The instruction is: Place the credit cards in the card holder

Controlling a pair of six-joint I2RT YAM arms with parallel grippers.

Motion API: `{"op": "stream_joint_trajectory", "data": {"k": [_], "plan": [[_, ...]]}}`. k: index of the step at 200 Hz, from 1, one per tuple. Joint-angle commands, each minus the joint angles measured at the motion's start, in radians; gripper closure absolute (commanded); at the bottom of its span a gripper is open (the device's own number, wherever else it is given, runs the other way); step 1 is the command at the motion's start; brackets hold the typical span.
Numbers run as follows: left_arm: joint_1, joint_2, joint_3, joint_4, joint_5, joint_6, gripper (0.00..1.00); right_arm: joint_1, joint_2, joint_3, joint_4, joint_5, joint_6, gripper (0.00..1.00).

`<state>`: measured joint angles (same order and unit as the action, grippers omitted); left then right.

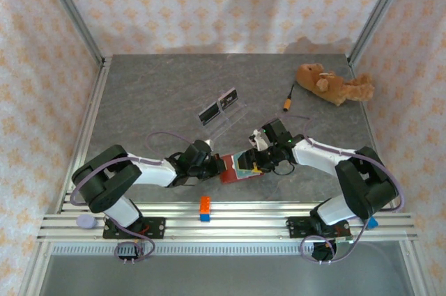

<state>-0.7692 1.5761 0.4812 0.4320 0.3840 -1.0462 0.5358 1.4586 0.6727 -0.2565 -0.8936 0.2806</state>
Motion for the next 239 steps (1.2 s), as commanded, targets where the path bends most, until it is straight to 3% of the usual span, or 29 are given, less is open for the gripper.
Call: {"op": "stream_joint_trajectory", "data": {"k": [1, 57, 85, 135, 173, 211, 239], "plan": [[0.014, -0.028, -0.024, -0.066, -0.024, 0.0, 1.0, 0.001, -0.011, -0.009, 0.024, -0.037, 0.004, 0.39], [0.063, -0.082, -0.049, 0.038, 0.054, -0.051, 0.98, 0.021, 0.012, 0.008, 0.058, -0.086, 0.01, 0.39], [0.07, -0.139, -0.036, -0.018, 0.051, -0.036, 0.98, 0.044, 0.025, 0.023, 0.095, -0.1, 0.031, 0.39], [0.11, -0.348, 0.001, -0.302, -0.021, 0.054, 0.97, 0.111, 0.062, 0.064, 0.106, -0.103, 0.027, 0.37], [0.181, -0.546, 0.037, -0.532, -0.065, 0.114, 0.75, 0.147, 0.087, 0.118, 0.016, -0.147, -0.056, 0.35], [0.251, -0.634, 0.153, -0.806, -0.12, 0.256, 0.63, 0.144, 0.019, 0.194, -0.125, -0.034, -0.141, 0.32], [0.264, -0.648, 0.264, -0.963, -0.227, 0.368, 0.55, 0.144, -0.037, 0.276, -0.182, 0.245, -0.151, 0.24]]}}
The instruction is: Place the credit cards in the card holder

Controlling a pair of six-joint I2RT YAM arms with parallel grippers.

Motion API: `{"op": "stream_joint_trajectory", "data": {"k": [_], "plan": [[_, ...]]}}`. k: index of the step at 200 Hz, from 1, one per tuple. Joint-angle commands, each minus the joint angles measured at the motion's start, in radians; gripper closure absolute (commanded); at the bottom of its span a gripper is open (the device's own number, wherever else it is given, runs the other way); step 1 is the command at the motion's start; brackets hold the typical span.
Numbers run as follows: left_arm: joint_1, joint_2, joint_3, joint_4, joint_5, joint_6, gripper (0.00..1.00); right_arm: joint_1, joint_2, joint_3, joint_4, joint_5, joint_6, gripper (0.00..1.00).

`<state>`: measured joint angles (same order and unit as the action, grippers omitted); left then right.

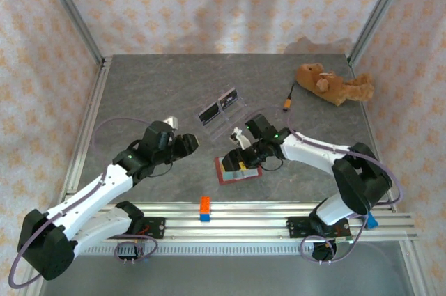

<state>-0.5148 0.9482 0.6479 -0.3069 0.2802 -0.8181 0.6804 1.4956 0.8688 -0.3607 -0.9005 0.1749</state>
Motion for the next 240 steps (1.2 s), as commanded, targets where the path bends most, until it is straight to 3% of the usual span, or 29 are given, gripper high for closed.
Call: {"op": "stream_joint_trajectory", "data": {"k": [1, 16, 25, 43, 61, 74, 81, 90, 111, 145, 155, 184, 240], "plan": [[0.01, -0.02, 0.102, -0.23, -0.128, 0.144, 0.55, -0.001, -0.075, 0.083, -0.076, 0.266, -0.043, 0.23], [0.015, -0.019, 0.15, -0.28, -0.195, 0.184, 0.47, 0.0, -0.083, 0.121, -0.053, 0.458, 0.019, 0.18], [0.023, -0.017, 0.169, -0.291, -0.224, 0.197, 0.37, 0.0, -0.075, 0.148, -0.04, 0.541, 0.052, 0.0], [0.052, -0.008, 0.187, -0.253, -0.233, 0.227, 0.21, -0.001, -0.052, 0.197, -0.011, 0.721, 0.166, 0.01], [0.101, 0.025, 0.204, -0.174, -0.194, 0.249, 0.2, -0.006, -0.022, 0.251, -0.031, 0.879, 0.318, 0.01], [0.148, 0.062, 0.224, -0.104, -0.094, 0.245, 0.19, -0.018, 0.014, 0.334, -0.149, 0.943, 0.403, 0.01], [0.165, 0.086, 0.236, -0.062, -0.051, 0.241, 0.18, -0.025, 0.037, 0.364, -0.173, 0.923, 0.417, 0.01], [0.18, 0.123, 0.253, -0.017, -0.018, 0.239, 0.18, -0.038, 0.063, 0.389, -0.144, 0.802, 0.414, 0.0], [0.215, 0.227, 0.317, 0.043, 0.06, 0.246, 0.18, -0.028, 0.116, 0.422, -0.051, 0.671, 0.525, 0.08], [0.289, 0.416, 0.403, 0.118, 0.153, 0.247, 0.19, -0.025, 0.203, 0.501, 0.017, 0.676, 0.686, 0.15], [0.307, 0.47, 0.424, 0.154, 0.199, 0.242, 0.2, -0.025, 0.23, 0.517, 0.064, 0.647, 0.702, 0.21], [0.334, 0.594, 0.464, 0.221, 0.267, 0.222, 0.23, -0.051, 0.288, 0.573, 0.12, 0.623, 0.721, 0.23], [0.338, 0.761, 0.571, 0.25, 0.289, 0.212, 0.25, -0.129, 0.392, 0.611, 0.218, 0.555, 0.758, 0.32]]}}
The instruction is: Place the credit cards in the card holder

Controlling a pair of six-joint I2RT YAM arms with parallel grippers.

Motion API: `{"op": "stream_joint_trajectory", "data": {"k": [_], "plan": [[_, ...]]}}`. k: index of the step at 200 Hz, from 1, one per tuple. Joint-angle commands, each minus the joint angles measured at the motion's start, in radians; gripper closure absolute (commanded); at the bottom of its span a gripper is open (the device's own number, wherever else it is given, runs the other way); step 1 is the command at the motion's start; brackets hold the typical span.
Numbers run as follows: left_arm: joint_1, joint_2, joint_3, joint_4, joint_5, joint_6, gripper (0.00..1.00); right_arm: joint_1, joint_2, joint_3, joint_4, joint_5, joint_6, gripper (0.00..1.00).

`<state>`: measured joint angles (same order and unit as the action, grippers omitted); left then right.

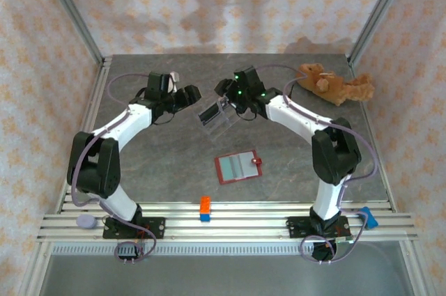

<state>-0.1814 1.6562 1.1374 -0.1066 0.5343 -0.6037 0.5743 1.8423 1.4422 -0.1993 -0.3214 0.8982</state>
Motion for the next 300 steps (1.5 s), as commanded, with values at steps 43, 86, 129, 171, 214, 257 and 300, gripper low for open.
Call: {"op": "stream_joint_trajectory", "data": {"k": [43, 86, 129, 171, 214, 257, 300], "plan": [[0.004, 0.131, 0.057, 0.181, 0.148, -0.1, 0.36, -0.047, 0.104, 0.056, 0.057, -0.031, 0.038, 0.33], [0.002, 0.126, 0.022, 0.206, 0.185, -0.119, 0.37, -0.06, 0.157, 0.084, 0.084, -0.066, 0.036, 0.32], [0.001, 0.137, -0.023, 0.258, 0.209, -0.159, 0.39, -0.06, 0.199, 0.132, 0.098, -0.102, 0.031, 0.36], [-0.02, 0.128, -0.062, 0.354, 0.245, -0.234, 0.43, -0.062, 0.213, 0.153, 0.091, -0.112, 0.019, 0.44], [-0.041, 0.117, -0.068, 0.334, 0.233, -0.228, 0.46, -0.062, 0.218, 0.172, 0.053, -0.111, -0.014, 0.56], [-0.044, 0.114, -0.1, 0.358, 0.236, -0.243, 0.48, -0.064, 0.226, 0.201, 0.001, -0.105, -0.05, 0.69], [-0.044, 0.113, -0.108, 0.345, 0.224, -0.232, 0.49, -0.063, 0.239, 0.202, -0.032, -0.101, -0.071, 0.76]]}}
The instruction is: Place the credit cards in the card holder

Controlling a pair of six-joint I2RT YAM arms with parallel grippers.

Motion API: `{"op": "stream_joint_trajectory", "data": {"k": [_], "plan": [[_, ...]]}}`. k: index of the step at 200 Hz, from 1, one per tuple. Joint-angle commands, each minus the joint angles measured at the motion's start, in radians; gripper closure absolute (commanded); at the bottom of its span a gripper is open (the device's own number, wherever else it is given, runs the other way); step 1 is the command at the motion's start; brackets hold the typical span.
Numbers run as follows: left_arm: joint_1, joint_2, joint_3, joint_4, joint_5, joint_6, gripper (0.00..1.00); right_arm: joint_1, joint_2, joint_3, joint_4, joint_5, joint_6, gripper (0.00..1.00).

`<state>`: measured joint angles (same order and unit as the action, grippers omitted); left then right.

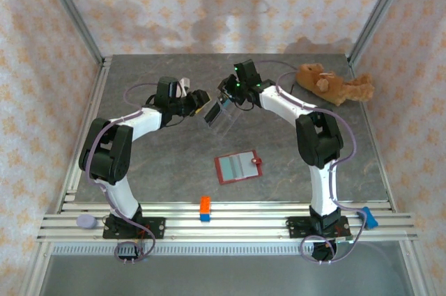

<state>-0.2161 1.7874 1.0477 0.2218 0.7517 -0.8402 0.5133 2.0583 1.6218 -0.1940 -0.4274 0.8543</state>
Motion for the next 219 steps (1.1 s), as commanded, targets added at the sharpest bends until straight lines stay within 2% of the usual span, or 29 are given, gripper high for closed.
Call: {"op": "stream_joint_trajectory", "data": {"k": [1, 36, 73, 126, 160, 219], "plan": [[-0.009, -0.019, -0.018, 0.017, 0.006, 0.004, 0.49, -0.002, 0.022, 0.021, -0.037, 0.004, -0.027, 0.77], [-0.009, -0.014, -0.014, 0.008, 0.004, 0.01, 0.5, -0.003, 0.025, 0.024, -0.052, 0.006, -0.036, 0.79], [-0.008, -0.009, -0.013, 0.005, 0.005, 0.014, 0.51, -0.002, 0.045, 0.054, -0.115, 0.018, -0.058, 0.69], [-0.008, -0.011, -0.014, -0.002, 0.003, 0.019, 0.52, -0.002, 0.058, 0.066, -0.147, 0.039, -0.078, 0.69], [-0.008, -0.006, -0.012, 0.001, 0.005, 0.015, 0.55, -0.002, 0.061, 0.071, -0.104, 0.01, -0.084, 0.64], [-0.01, -0.006, -0.018, 0.004, 0.006, 0.014, 0.57, -0.003, 0.062, 0.092, -0.113, -0.003, -0.087, 0.73]]}}
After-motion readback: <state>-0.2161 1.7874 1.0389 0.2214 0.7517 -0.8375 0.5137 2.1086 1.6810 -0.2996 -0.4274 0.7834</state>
